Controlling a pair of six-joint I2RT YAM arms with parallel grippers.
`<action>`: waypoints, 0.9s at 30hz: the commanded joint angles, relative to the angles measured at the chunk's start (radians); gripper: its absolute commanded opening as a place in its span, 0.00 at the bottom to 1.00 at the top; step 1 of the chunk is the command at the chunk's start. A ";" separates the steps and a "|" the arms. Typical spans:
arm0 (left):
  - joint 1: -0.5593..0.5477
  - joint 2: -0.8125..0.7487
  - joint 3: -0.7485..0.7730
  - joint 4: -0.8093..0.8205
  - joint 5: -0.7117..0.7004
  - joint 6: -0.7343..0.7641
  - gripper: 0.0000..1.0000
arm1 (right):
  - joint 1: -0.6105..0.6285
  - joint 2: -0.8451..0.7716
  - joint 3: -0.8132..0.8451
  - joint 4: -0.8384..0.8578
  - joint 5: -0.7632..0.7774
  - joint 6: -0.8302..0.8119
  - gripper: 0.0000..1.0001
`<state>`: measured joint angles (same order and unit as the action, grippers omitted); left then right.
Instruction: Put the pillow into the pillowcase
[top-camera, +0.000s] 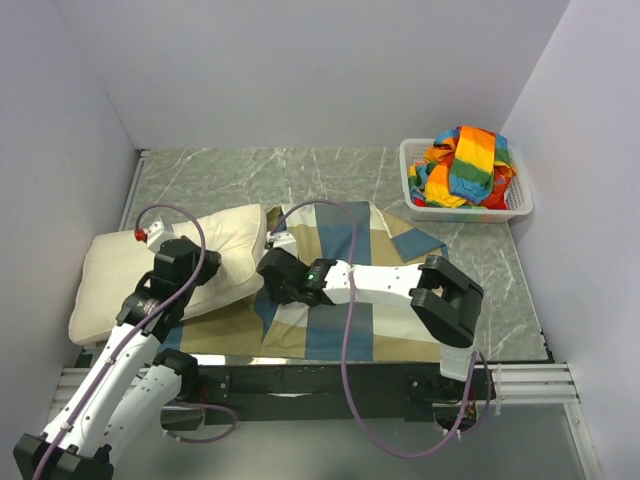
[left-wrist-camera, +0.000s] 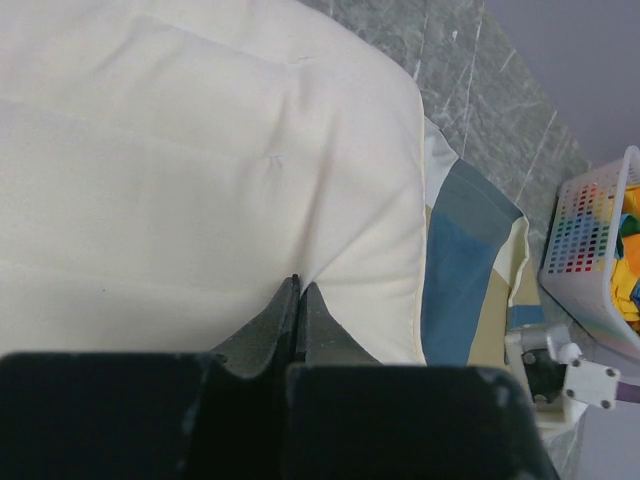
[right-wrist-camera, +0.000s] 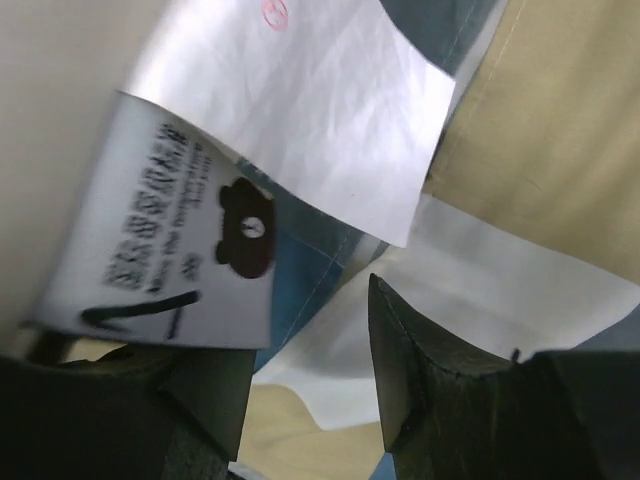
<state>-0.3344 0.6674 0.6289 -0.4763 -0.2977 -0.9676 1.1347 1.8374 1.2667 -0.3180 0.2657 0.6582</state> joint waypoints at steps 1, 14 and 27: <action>0.008 -0.008 0.032 0.061 -0.083 -0.019 0.01 | 0.019 0.034 0.040 -0.064 0.081 0.009 0.53; 0.008 0.035 0.025 0.185 0.095 0.128 0.01 | 0.023 -0.067 -0.084 -0.078 0.162 0.047 0.04; -0.225 0.066 -0.021 0.211 0.172 0.199 0.01 | 0.027 -0.343 -0.365 0.019 0.277 0.222 0.00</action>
<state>-0.4984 0.7620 0.6285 -0.3729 -0.1375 -0.7666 1.1522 1.5379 0.9497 -0.3450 0.4706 0.7998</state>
